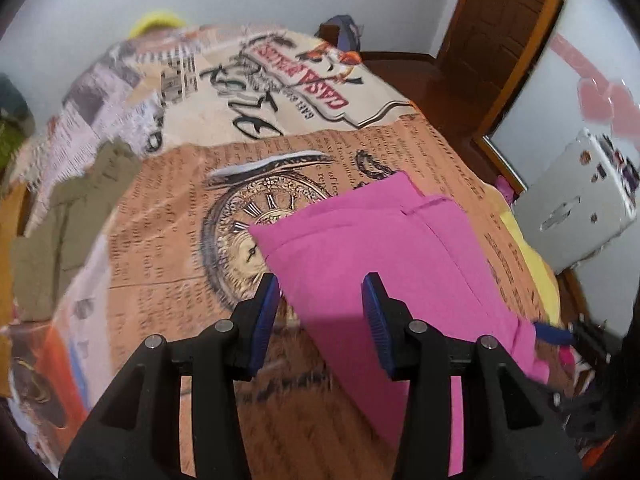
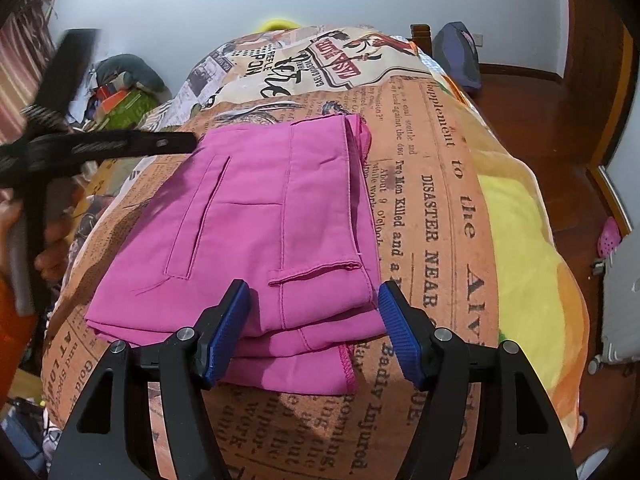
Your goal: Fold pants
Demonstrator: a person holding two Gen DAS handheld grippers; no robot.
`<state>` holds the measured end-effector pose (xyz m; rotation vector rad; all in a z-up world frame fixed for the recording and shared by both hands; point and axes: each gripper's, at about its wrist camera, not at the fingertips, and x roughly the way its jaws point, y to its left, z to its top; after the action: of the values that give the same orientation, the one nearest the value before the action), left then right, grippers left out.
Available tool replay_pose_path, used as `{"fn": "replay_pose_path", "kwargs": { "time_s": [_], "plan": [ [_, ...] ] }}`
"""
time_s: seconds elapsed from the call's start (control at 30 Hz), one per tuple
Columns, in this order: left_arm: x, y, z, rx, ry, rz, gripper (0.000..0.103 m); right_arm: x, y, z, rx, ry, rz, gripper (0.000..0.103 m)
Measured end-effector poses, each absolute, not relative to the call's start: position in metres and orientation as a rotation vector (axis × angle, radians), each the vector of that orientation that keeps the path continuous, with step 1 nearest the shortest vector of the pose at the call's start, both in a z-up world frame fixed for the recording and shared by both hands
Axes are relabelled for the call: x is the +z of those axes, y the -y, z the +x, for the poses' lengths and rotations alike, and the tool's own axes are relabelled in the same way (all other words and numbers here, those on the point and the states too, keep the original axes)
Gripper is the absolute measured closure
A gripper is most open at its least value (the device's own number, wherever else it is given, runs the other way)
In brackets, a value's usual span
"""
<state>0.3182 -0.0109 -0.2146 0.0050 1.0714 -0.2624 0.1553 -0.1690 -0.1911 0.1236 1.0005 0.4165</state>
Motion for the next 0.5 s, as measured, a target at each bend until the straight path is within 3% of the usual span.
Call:
{"fn": "replay_pose_path", "kwargs": {
  "time_s": [0.23, 0.4, 0.5],
  "plan": [
    [-0.246, 0.001, 0.356, -0.324, -1.145, -0.142, 0.060, -0.193, 0.171, 0.159, 0.428, -1.004, 0.126, 0.040],
    [-0.249, 0.002, 0.358, -0.366, -1.121, -0.134, 0.074, -0.197, 0.174, 0.164, 0.427, -1.015, 0.160, 0.040],
    [-0.248, 0.000, 0.358, -0.366, -1.114, -0.130, 0.089, -0.197, 0.174, 0.166, 0.423, -1.020, 0.163, 0.040]
  ]
}}
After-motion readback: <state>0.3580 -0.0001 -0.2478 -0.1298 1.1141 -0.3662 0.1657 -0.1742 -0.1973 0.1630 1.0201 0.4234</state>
